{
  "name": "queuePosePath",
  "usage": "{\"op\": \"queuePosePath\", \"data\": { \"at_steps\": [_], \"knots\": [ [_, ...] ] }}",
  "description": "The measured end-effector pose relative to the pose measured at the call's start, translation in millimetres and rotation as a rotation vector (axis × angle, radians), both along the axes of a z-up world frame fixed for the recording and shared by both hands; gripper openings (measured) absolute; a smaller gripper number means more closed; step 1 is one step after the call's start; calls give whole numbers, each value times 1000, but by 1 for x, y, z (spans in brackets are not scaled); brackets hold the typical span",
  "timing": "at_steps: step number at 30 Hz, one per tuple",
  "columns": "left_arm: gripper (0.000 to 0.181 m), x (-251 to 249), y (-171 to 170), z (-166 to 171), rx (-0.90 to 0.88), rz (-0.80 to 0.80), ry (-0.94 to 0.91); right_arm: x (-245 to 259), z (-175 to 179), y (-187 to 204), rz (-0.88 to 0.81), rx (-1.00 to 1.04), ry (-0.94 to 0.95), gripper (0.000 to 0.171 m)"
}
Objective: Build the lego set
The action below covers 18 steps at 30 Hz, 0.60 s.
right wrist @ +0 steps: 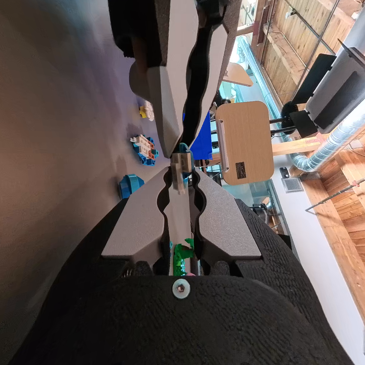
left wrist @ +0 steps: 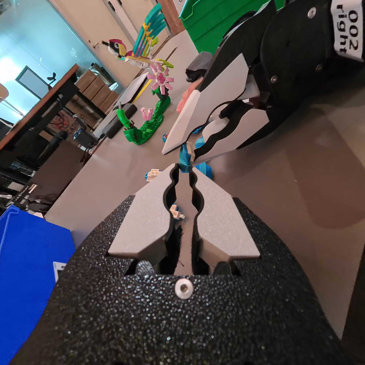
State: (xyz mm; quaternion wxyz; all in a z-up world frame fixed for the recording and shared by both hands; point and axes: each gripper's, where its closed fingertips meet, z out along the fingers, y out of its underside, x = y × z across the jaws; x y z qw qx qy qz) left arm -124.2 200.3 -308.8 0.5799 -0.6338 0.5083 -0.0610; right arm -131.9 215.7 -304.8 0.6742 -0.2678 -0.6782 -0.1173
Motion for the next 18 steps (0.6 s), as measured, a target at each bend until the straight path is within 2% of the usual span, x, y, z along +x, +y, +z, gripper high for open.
{"op": "queuePosePath", "data": {
  "at_steps": [1,7,11,14,18],
  "knots": [
    [6,0,0,-1,-7,-1,-1,0,-1,0,0,-1,-4,18],
    [6,0,2,-1,-3,12,-2,0,-1,2,-9,-10,1,18],
    [5,-5,11,3,34,95,-27,6,7,9,-24,-190,110,27],
    [6,-12,18,4,118,169,-46,11,10,18,-45,-249,152,28],
    [6,-10,18,6,260,175,58,10,4,19,-64,-194,100,25]
  ]
}}
